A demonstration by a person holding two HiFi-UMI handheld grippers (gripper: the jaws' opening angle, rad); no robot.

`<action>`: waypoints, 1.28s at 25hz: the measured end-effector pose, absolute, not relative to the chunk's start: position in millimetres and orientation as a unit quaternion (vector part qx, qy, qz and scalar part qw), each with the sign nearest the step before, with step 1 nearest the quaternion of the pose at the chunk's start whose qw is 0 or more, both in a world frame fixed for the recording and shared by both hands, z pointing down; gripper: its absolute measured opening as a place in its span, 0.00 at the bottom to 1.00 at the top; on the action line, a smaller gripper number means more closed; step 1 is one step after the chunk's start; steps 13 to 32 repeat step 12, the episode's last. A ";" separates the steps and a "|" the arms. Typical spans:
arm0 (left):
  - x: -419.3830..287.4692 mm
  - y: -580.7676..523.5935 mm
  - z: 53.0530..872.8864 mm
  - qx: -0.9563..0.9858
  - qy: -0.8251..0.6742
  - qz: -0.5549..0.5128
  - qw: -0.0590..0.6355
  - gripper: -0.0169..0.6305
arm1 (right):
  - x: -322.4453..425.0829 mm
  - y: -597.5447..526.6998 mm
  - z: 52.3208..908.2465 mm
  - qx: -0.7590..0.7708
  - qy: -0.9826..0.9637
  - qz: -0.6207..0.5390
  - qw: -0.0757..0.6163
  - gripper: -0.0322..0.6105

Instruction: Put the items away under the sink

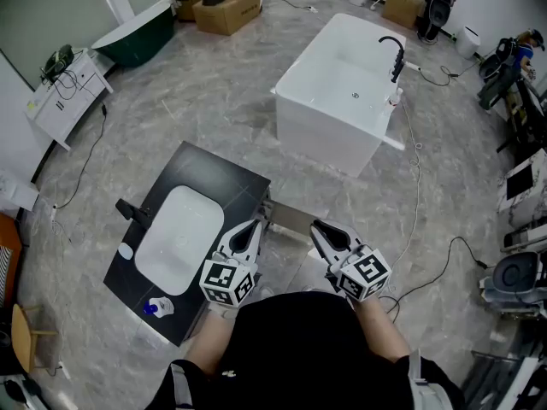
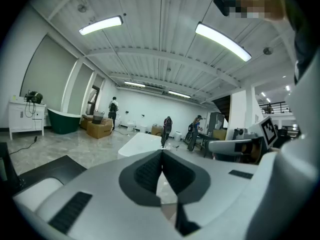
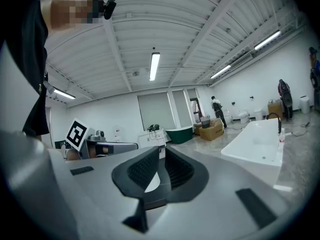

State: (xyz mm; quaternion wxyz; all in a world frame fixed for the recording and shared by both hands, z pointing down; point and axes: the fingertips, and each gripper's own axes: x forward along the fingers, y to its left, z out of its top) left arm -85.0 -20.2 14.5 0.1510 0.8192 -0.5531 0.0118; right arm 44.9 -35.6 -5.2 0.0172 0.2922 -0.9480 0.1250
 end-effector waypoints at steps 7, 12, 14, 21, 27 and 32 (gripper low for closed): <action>-79.8 -12.2 11.8 0.821 -0.551 0.008 0.147 0.06 | 52.7 -27.7 -4.0 0.299 -0.945 0.130 0.014 0.14; -71.0 -9.6 9.1 0.822 -0.549 0.002 0.150 0.06 | 67.2 -28.8 -2.1 0.310 -0.940 0.144 0.002 0.14; -71.0 -9.6 9.1 0.822 -0.549 0.002 0.150 0.06 | 67.2 -28.8 -2.1 0.310 -0.940 0.144 0.002 0.14; -71.0 -9.6 9.1 0.822 -0.549 0.002 0.150 0.06 | 67.2 -28.8 -2.1 0.310 -0.940 0.144 0.002 0.14; -71.0 -9.6 9.1 0.822 -0.549 0.002 0.150 0.06 | 67.2 -28.8 -2.1 0.310 -0.940 0.144 0.002 0.14; -71.0 -9.6 9.1 0.822 -0.549 0.002 0.150 0.06 | 67.2 -28.8 -2.1 0.310 -0.940 0.144 0.002 0.14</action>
